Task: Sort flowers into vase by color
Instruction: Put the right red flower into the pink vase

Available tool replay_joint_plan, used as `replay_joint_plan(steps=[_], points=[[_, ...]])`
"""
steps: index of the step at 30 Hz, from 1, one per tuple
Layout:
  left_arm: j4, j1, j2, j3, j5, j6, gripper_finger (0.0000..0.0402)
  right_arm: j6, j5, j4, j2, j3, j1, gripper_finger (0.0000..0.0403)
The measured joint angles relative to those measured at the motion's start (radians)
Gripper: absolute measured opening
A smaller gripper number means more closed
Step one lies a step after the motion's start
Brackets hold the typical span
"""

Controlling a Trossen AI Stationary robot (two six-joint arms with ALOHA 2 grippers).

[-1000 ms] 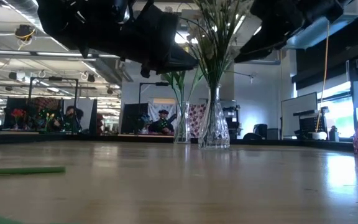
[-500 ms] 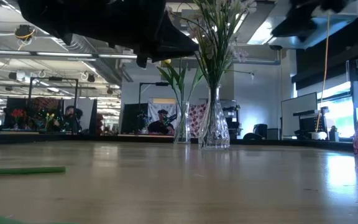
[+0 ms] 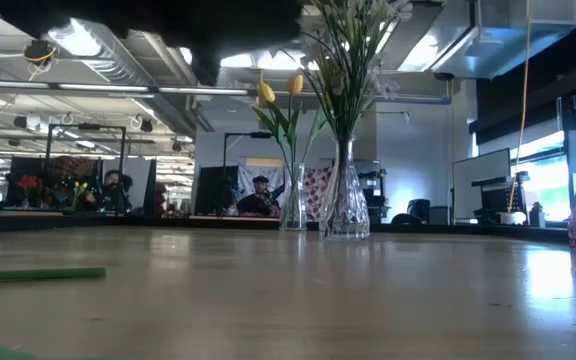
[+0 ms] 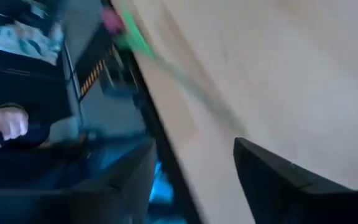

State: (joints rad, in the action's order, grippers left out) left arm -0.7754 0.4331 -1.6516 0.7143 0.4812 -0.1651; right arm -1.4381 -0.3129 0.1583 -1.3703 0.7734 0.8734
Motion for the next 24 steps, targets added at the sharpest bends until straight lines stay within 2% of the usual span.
replay_joint_plan(steps=[6,8,15,19,24], points=[[0.024,0.097,0.0,0.0,0.007,-0.035,0.0095,-0.552,0.259,0.067,-0.082,0.0,0.067,0.0167],[0.026,0.121,0.0,0.0,0.008,-0.036,0.0095,-0.661,0.323,0.113,-0.091,0.0,0.074,0.0156],[0.027,0.174,0.0,0.0,0.018,-0.069,0.0095,-0.793,0.533,0.456,-0.093,0.0,0.028,0.0136],[0.042,0.204,-0.001,0.0,0.028,-0.099,0.0095,-0.803,0.577,0.634,-0.091,0.0,-0.043,0.0132],[0.054,0.255,-0.001,0.0,0.039,-0.13,0.0095,-0.758,0.584,0.651,-0.091,-0.036,-0.098,0.0142]])
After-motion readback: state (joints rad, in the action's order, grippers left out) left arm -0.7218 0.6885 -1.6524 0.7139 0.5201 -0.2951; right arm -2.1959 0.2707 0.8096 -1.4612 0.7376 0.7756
